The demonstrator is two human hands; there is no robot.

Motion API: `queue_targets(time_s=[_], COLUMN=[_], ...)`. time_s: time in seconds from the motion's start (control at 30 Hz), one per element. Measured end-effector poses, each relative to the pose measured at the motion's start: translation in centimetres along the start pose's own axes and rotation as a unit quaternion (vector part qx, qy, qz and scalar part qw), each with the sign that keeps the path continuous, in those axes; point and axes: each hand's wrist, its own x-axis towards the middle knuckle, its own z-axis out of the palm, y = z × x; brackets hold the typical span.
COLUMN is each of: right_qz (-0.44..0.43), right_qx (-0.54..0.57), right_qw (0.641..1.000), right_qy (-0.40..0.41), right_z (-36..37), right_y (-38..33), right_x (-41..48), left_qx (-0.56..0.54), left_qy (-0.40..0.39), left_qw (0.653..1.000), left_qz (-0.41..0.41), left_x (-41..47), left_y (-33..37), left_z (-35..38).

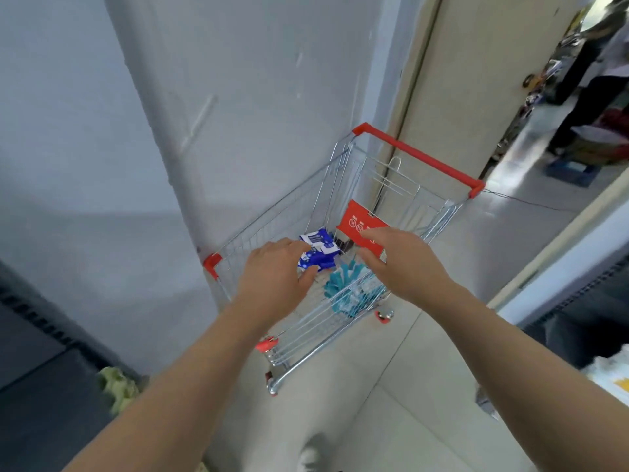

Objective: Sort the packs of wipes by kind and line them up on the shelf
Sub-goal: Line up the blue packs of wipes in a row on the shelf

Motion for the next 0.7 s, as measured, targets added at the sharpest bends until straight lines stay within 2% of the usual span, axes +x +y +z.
queue_targets(time_s=[0.2,0.37,0.53,0.7], right_qz=[0.008,0.0,-0.054,-0.094], right_qx=[0.003,0.02,0.033,0.069], right_qw=[0.998,0.994,0.987,0.969], right_qy=[-0.057,-0.109,-0.15,-0.218], right_z=[2.3,6.3,12.7,21.3], right_y=[8.3,14.4,20.7,25.3], right_x=[11.2,19.8,29.5,38.0], left_qx=[0.005,-0.004,-0.043,-0.081], left_qy=[-0.06,-0.081,-0.095,-0.105], left_qw=[0.996,0.991,0.974,0.942], left_qz=[-0.059,-0.111,-0.203,-0.308], left_x=[12.1,20.3,27.4,32.7], left_y=[0.0,-1.1,-3.3,-6.3], left_z=[4.7,9.9,17.1,25.0])
